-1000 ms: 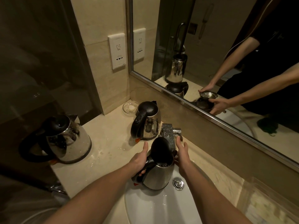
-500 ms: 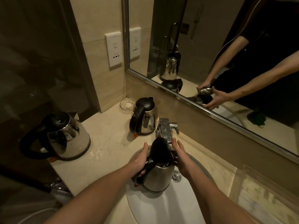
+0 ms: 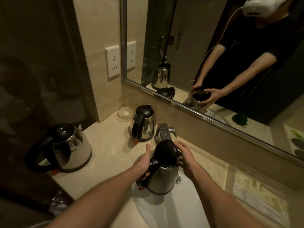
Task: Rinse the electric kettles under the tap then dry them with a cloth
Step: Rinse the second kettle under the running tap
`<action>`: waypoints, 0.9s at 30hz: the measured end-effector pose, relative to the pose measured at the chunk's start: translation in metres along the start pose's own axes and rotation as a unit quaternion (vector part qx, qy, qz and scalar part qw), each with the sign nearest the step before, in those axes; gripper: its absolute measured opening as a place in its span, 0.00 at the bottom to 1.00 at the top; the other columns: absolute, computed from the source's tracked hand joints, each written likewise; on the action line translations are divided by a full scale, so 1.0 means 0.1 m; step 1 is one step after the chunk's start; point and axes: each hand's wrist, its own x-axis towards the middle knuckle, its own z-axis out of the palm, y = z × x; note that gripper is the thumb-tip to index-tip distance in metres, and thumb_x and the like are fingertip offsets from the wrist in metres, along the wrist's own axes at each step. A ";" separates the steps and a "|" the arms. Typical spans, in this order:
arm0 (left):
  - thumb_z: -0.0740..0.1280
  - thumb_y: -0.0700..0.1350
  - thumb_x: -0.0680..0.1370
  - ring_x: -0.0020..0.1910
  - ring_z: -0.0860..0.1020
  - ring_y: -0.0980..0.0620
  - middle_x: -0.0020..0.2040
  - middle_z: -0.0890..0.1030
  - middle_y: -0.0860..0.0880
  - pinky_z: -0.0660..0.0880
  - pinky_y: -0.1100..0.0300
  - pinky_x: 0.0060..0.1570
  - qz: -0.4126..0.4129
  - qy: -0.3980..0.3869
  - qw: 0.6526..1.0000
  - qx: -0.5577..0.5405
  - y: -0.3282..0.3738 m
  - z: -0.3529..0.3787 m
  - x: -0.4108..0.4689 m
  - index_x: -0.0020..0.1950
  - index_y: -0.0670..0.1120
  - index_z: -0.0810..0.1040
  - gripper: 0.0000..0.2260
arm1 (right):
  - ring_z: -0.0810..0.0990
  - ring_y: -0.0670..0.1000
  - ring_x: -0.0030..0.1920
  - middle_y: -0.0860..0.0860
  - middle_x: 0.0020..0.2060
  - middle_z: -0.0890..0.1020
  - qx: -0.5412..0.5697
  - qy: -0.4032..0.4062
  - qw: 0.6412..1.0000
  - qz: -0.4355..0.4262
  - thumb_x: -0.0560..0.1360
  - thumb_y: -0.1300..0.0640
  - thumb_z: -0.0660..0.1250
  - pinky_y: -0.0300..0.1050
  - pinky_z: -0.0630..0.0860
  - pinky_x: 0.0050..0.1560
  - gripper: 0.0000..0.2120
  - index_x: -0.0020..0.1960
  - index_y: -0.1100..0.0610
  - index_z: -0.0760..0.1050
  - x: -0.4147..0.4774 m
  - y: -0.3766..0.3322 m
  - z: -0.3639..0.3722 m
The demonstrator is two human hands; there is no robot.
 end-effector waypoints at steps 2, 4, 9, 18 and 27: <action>0.41 0.79 0.72 0.26 0.71 0.50 0.28 0.72 0.47 0.69 0.59 0.32 0.014 0.002 1.000 -0.012 0.03 -0.09 -0.11 0.43 0.46 0.77 0.41 | 0.71 0.57 0.64 0.53 0.65 0.72 0.002 0.031 0.999 -0.018 0.74 0.42 0.69 0.60 0.69 0.66 0.26 0.70 0.47 0.70 -0.07 -0.06 0.10; 0.41 0.81 0.67 0.24 0.70 0.50 0.26 0.71 0.47 0.67 0.60 0.30 0.024 0.001 0.999 -0.024 0.04 -0.20 -0.21 0.36 0.46 0.73 0.41 | 0.71 0.57 0.64 0.53 0.66 0.73 0.006 0.060 0.998 -0.035 0.75 0.44 0.69 0.60 0.70 0.67 0.23 0.69 0.47 0.72 -0.14 -0.12 0.21; 0.43 0.82 0.66 0.28 0.71 0.51 0.31 0.74 0.46 0.68 0.61 0.31 0.018 0.022 0.998 -0.052 0.05 -0.55 -0.39 0.39 0.46 0.76 0.43 | 0.73 0.56 0.62 0.54 0.64 0.75 0.000 0.074 0.995 -0.065 0.77 0.47 0.68 0.55 0.76 0.56 0.17 0.65 0.49 0.75 -0.30 -0.28 0.56; 0.40 0.81 0.68 0.23 0.69 0.51 0.27 0.71 0.46 0.68 0.61 0.28 0.002 0.077 0.995 -0.061 -0.17 -1.33 -0.64 0.65 0.43 0.77 0.51 | 0.74 0.53 0.52 0.53 0.59 0.72 -0.076 0.024 0.992 -0.094 0.82 0.54 0.61 0.44 0.72 0.37 0.12 0.65 0.53 0.73 -0.48 -0.43 1.38; 0.42 0.85 0.61 0.23 0.70 0.51 0.27 0.72 0.46 0.66 0.64 0.26 -0.002 0.117 0.984 -0.138 -0.45 -1.88 -0.75 0.64 0.41 0.78 0.57 | 0.74 0.52 0.49 0.56 0.53 0.77 -0.115 -0.018 0.986 -0.122 0.81 0.61 0.63 0.48 0.71 0.51 0.09 0.60 0.59 0.76 -0.44 -0.40 2.08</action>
